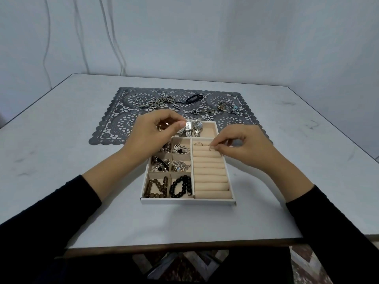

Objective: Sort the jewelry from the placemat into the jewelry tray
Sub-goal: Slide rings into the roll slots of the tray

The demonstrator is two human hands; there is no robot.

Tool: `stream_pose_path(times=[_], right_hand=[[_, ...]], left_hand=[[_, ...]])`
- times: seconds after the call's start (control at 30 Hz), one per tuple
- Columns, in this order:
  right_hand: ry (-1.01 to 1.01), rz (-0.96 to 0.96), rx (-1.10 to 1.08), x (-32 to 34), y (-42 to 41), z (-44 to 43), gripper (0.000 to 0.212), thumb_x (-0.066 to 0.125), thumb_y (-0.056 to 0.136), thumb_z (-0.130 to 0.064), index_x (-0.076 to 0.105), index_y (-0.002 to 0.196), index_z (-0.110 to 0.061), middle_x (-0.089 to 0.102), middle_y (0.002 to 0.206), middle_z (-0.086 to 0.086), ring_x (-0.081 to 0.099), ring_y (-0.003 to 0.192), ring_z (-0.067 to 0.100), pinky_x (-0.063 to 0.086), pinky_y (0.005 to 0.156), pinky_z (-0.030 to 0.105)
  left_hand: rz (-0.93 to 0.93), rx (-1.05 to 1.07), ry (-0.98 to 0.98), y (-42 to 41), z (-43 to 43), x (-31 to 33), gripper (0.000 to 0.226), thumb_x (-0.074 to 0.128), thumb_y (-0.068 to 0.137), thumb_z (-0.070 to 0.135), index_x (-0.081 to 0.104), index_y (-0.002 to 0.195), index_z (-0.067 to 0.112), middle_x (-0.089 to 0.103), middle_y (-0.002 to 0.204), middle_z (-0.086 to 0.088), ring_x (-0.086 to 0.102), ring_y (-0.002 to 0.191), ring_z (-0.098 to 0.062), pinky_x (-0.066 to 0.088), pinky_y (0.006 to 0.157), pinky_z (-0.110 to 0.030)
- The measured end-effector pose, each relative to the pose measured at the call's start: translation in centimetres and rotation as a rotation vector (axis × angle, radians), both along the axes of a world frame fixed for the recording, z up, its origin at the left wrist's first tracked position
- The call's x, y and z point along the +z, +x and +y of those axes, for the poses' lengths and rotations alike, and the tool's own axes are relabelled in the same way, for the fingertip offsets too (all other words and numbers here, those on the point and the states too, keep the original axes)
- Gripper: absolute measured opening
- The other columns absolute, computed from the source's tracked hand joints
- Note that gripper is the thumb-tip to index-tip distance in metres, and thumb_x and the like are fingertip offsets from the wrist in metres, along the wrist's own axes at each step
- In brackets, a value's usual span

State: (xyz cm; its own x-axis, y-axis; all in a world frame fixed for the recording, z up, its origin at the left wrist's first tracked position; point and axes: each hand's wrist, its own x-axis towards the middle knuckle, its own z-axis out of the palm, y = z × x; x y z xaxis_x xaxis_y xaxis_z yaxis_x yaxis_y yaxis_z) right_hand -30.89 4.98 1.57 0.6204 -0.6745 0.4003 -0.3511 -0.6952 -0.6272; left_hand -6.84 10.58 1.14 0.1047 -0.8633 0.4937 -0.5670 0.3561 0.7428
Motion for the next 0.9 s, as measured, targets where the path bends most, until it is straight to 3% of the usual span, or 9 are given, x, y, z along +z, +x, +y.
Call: stream_pose_path(times=[0.23,0.6,0.9], right_hand=[[0.174,0.048,0.018,0.8,-0.2,-0.2,0.013,0.073,0.082,-0.009,0.076,0.092,-0.016,0.073,0.086,-0.007,0.067,0.083,0.009,0.055,0.081,0.027],[0.318,0.046,0.008,1.3,0.2,-0.4,0.013,0.076,0.079,-0.012,0.076,0.093,-0.014,0.074,0.089,0.002,0.068,0.090,0.021,0.053,0.088,0.039],[0.330,0.061,0.013,1.5,0.4,-0.5,0.015,0.078,0.077,-0.009,0.076,0.090,-0.013,0.074,0.086,0.004,0.069,0.085,0.023,0.055,0.085,0.031]], left_hand=[[-0.003,-0.017,-0.002,-0.2,0.2,0.1,0.012,0.071,0.088,0.022,0.074,0.098,0.018,0.072,0.088,0.006,0.059,0.071,0.004,0.044,0.065,-0.009],[-0.010,-0.013,0.010,-0.3,0.2,0.1,0.011,0.071,0.088,0.021,0.074,0.098,0.018,0.072,0.087,0.007,0.059,0.069,0.006,0.043,0.064,-0.007],[-0.015,-0.022,0.004,-0.4,0.3,0.2,0.009,0.071,0.088,0.021,0.073,0.097,0.021,0.069,0.083,0.012,0.058,0.068,0.007,0.043,0.064,-0.007]])
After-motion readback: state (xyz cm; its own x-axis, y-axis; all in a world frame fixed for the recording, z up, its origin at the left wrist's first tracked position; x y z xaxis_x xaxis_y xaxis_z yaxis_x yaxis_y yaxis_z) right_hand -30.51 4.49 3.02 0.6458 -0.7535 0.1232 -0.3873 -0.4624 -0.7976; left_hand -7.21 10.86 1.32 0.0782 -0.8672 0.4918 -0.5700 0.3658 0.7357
